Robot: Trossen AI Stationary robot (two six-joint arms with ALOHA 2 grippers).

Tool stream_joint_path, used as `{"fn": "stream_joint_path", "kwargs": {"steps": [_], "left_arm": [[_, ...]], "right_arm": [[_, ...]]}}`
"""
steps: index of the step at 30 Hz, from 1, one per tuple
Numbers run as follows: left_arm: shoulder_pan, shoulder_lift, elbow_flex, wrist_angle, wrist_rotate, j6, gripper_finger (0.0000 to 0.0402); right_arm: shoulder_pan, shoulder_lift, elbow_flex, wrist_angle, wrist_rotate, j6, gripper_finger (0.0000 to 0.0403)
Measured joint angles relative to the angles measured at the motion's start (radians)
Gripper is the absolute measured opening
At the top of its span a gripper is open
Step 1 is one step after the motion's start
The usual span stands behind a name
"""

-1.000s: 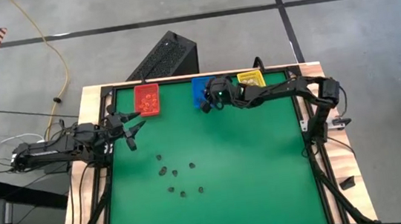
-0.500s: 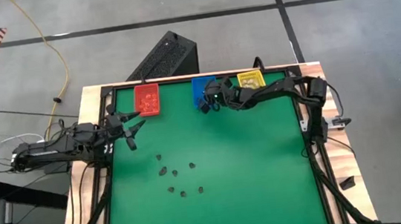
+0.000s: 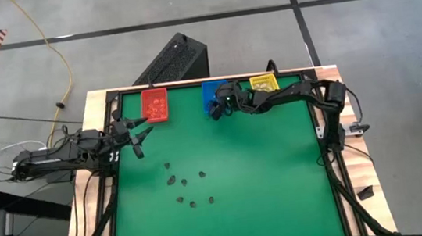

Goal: Sort Halloween decoration
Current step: Put the black skull toy into the blue bin

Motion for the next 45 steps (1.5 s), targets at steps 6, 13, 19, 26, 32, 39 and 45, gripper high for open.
{"fn": "stream_joint_path", "kwargs": {"steps": [6,13,19,26,32,39,45], "left_arm": [[0.000,0.000,0.000,0.000,0.000,0.000,0.0169],[0.000,0.000,0.000,0.000,0.000,-0.010,0.0169],[0.000,0.000,0.000,0.000,0.000,-0.021,0.0169],[0.000,0.000,0.000,-0.001,0.000,-0.040,0.0169],[0.000,0.000,0.000,-0.001,0.000,-0.044,0.0169],[0.000,0.000,0.000,0.000,0.000,-0.042,0.0169],[0.000,0.000,0.000,-0.002,0.000,-0.039,0.0169]], "right_arm": [[0.050,-0.130,0.000,-0.005,-0.087,-0.070,0.0233],[0.258,-0.305,0.000,-0.015,-0.235,-0.152,0.0234],[0.559,-0.270,0.000,0.006,-0.231,-0.161,0.0234],[0.828,-0.022,0.000,0.231,-0.010,-0.158,0.0234],[0.892,0.184,0.000,0.424,0.169,-0.157,0.0234],[0.853,0.307,0.000,0.518,0.142,-0.067,0.0234],[0.827,0.350,0.003,0.484,0.088,0.114,0.0234]]}}
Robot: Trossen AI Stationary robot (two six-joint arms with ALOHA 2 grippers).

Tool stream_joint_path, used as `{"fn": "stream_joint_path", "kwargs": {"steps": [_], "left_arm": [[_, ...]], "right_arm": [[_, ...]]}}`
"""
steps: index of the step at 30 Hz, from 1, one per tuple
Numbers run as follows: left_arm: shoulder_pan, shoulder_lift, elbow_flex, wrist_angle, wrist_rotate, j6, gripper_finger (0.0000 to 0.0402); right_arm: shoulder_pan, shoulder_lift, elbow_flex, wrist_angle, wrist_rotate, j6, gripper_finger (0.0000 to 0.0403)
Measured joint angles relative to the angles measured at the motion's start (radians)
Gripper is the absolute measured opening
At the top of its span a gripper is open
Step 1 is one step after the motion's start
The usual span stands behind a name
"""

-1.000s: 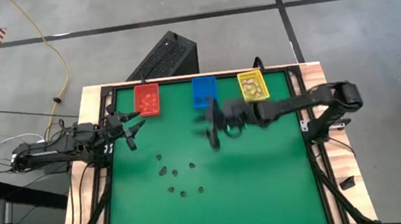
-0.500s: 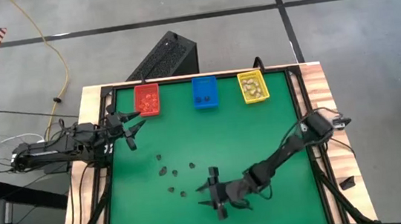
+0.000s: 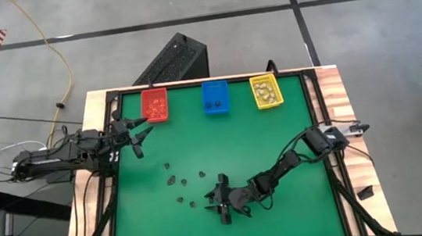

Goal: Sort Halloween decoration
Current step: Put the black skull toy into the blue bin

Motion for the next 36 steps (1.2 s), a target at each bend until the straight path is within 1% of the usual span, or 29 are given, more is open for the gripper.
{"fn": "stream_joint_path", "kwargs": {"steps": [3,6,9,14,15,19,23,29,33,36], "left_arm": [[0.000,0.000,0.000,-0.003,0.000,0.012,0.0169],[0.000,0.000,0.000,-0.014,0.000,0.015,0.0169],[0.000,0.000,0.000,-0.017,0.000,0.015,0.0169],[0.000,0.000,0.000,-0.017,0.000,0.014,0.0169],[0.000,0.000,0.000,-0.017,0.000,0.014,0.0169],[0.000,0.000,0.000,-0.016,0.000,0.013,0.0169],[0.000,0.000,0.000,-0.016,0.000,0.012,0.0169],[0.000,0.000,0.000,-0.015,0.000,0.012,0.0169],[0.000,0.000,0.000,-0.014,0.000,0.012,0.0169],[0.000,0.000,0.000,-0.008,0.000,0.012,0.0169]], "right_arm": [[-0.001,0.007,0.000,-0.011,0.009,0.039,0.0229],[-0.001,0.007,0.000,-0.035,0.022,0.037,0.0210],[-0.001,0.007,0.000,-0.044,0.026,0.033,0.0181],[-0.001,0.007,0.000,-0.055,0.028,0.040,0.0117],[-0.001,0.007,0.000,-0.056,0.028,0.039,0.0113],[-0.001,0.008,-0.001,-0.058,0.031,0.047,0.0113],[0.001,0.010,-0.001,-0.061,0.064,0.047,0.0113],[0.001,0.009,-0.002,-0.057,0.068,0.046,0.0113],[0.001,-0.021,-0.005,-0.071,0.068,0.016,0.0113],[-0.002,-0.060,-0.008,-0.119,0.071,-0.035,0.0113]]}}
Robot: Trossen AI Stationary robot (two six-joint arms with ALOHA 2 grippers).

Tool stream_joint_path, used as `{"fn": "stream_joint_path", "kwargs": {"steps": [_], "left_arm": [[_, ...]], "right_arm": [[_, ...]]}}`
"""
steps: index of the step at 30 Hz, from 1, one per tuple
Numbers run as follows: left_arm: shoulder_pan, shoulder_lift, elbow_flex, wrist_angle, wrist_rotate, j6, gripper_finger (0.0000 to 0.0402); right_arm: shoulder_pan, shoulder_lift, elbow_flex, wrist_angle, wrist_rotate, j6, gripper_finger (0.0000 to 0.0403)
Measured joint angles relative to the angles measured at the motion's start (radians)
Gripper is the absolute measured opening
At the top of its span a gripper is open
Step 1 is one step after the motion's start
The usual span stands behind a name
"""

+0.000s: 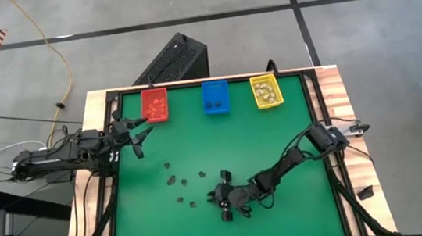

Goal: Sort Halloween decoration
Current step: Put the black skull toy into the blue bin

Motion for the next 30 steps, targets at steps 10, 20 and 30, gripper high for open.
{"fn": "stream_joint_path", "kwargs": {"steps": [10,20,30], "left_arm": [[0.000,0.000,0.000,0.004,0.000,-0.008,0.0169],[0.000,0.000,0.000,0.003,0.000,-0.005,0.0169],[0.000,0.000,0.000,0.002,0.000,0.003,0.0169]], "right_arm": [[-0.076,-0.194,0.002,-0.199,0.026,-0.159,0.0113],[-0.263,-0.312,0.003,-0.273,0.029,-0.307,0.0113],[-0.509,-0.325,0.004,-0.279,-0.080,-0.362,0.0113]]}}
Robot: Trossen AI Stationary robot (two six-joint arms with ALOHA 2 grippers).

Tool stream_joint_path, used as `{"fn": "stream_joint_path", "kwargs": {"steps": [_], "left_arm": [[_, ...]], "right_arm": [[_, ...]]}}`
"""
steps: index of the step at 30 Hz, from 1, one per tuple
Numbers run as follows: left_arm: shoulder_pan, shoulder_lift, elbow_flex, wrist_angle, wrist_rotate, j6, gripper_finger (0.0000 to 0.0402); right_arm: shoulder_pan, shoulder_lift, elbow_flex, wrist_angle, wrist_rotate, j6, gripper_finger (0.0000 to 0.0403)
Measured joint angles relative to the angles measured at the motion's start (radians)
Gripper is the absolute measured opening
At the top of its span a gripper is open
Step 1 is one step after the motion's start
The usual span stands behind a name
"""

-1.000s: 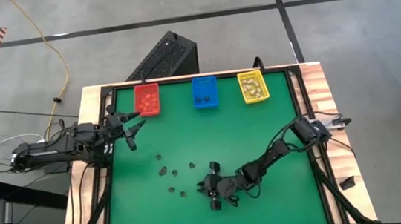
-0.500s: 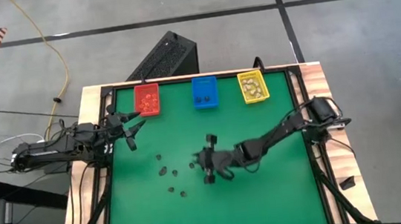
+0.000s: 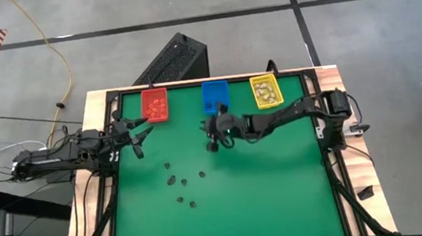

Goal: Sort Halloween decoration
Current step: Put the black skull toy into the blue bin

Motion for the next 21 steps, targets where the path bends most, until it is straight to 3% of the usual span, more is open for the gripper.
{"fn": "stream_joint_path", "kwargs": {"steps": [11,21], "left_arm": [[0.000,0.000,0.000,-0.004,0.000,-0.012,0.0169],[0.000,0.000,0.000,-0.018,0.000,-0.018,0.0169]], "right_arm": [[-0.216,0.000,0.000,0.055,-0.078,0.044,0.0113],[-0.342,0.003,0.000,-0.050,-0.077,0.182,0.0113]]}}
